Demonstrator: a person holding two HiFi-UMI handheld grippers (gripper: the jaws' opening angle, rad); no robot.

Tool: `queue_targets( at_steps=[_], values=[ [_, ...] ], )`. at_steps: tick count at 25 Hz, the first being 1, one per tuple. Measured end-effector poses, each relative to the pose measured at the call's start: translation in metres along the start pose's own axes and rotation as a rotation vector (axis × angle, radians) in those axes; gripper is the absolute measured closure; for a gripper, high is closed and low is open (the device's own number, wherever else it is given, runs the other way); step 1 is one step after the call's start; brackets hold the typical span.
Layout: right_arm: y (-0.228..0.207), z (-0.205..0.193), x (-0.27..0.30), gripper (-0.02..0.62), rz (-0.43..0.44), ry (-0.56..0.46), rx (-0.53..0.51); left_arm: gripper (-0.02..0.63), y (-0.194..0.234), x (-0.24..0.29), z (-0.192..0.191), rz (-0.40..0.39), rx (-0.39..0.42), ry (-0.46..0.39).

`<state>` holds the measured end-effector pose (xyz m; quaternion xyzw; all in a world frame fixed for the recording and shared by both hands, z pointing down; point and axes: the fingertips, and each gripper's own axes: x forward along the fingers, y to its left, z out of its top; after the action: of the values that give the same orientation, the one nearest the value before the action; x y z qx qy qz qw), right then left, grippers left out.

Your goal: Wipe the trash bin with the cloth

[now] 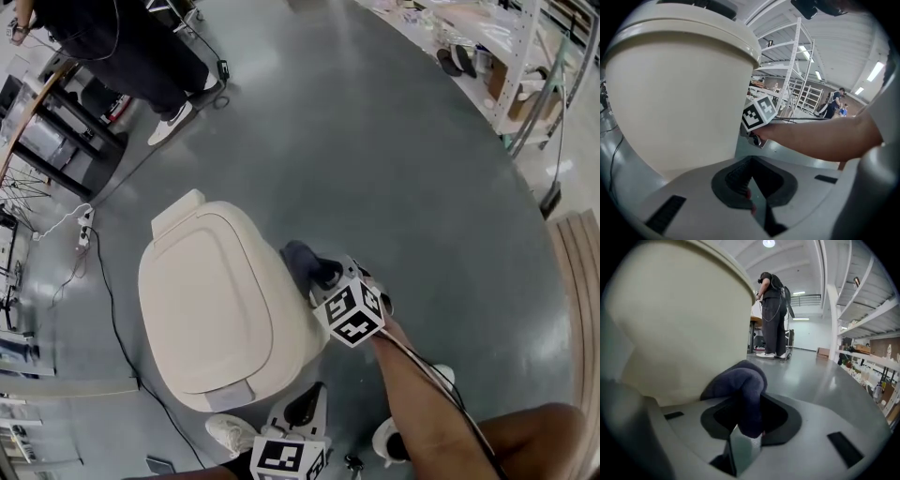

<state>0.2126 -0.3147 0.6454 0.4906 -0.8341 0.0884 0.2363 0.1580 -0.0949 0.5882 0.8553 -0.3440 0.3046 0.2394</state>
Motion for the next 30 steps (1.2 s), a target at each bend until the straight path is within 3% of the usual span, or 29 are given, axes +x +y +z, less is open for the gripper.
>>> queue_targets(
  at_steps=[4,10,15,22,30],
  values=[
    [0.007,-0.037,0.016,0.488,0.004,0.068,0.031,0.607,0.000,0.001,0.000,-0.002,-0.009,-0.001],
    [0.013,-0.066,0.033,0.488,0.010,0.150,-0.013,0.607,0.002,0.004,-0.007,-0.006,-0.034,0.022],
    [0.014,-0.084,0.036,0.488,0.004,0.194,0.021,0.607,0.008,0.007,-0.011,-0.004,-0.049,0.032],
    [0.009,-0.059,-0.004,0.488,-0.072,0.142,0.093,0.607,0.018,0.002,-0.009,0.006,-0.086,-0.003],
    [0.031,-0.011,-0.118,0.488,-0.194,0.075,0.114,0.607,0.011,-0.025,0.014,0.024,-0.086,-0.077]
  ],
)
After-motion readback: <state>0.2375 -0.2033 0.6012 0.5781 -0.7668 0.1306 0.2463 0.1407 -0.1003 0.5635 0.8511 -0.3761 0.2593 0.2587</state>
